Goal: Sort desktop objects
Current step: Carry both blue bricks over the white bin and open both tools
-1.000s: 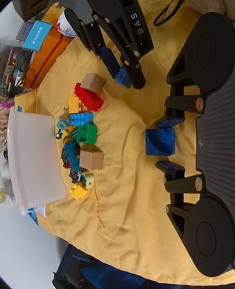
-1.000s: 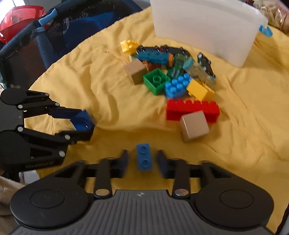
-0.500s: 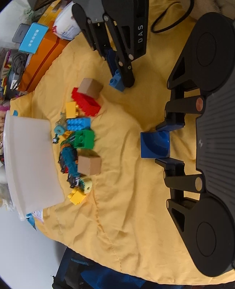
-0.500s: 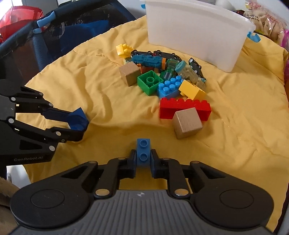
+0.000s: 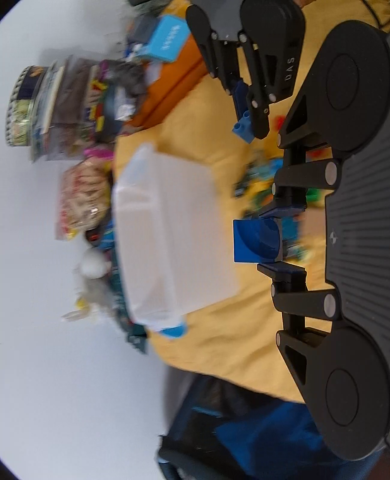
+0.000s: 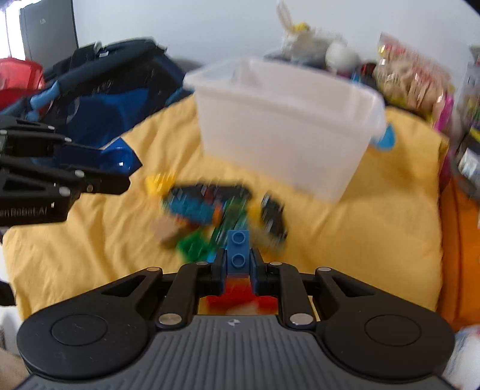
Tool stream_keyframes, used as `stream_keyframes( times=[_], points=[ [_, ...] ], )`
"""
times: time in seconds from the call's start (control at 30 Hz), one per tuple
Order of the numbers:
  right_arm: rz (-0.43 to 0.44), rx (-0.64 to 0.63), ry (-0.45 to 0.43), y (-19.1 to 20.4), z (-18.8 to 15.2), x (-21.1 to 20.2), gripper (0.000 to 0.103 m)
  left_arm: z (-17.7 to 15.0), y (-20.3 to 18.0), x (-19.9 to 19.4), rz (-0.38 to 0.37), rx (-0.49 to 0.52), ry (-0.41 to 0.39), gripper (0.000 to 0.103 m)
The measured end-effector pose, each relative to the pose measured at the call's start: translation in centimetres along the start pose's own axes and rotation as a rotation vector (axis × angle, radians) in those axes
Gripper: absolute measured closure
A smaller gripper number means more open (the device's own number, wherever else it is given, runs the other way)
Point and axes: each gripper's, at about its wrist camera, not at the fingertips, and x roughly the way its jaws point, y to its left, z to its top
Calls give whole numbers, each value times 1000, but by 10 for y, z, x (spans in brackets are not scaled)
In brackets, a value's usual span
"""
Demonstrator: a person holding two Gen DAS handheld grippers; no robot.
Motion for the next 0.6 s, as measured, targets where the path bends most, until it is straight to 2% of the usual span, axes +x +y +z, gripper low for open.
stream_keyframes(
  times=[0.17, 0.4, 0.47, 0.53, 0.6],
  points=[
    [-53, -21, -90, -15, 46, 4, 86, 56, 13, 18, 34, 56, -71, 69],
    [-135, -1, -184, -41, 113, 19, 86, 129, 32, 55, 66, 57, -159, 69],
    [-155, 45, -201, -53, 131, 28, 86, 144, 39, 75, 83, 43, -139, 69],
    [-178, 78, -183, -63, 142, 41, 85, 152, 43, 97, 78, 27, -91, 68],
    [-187, 68, -136, -65, 143, 57, 75, 150, 40, 111, 87, 21, -40, 65]
  ],
)
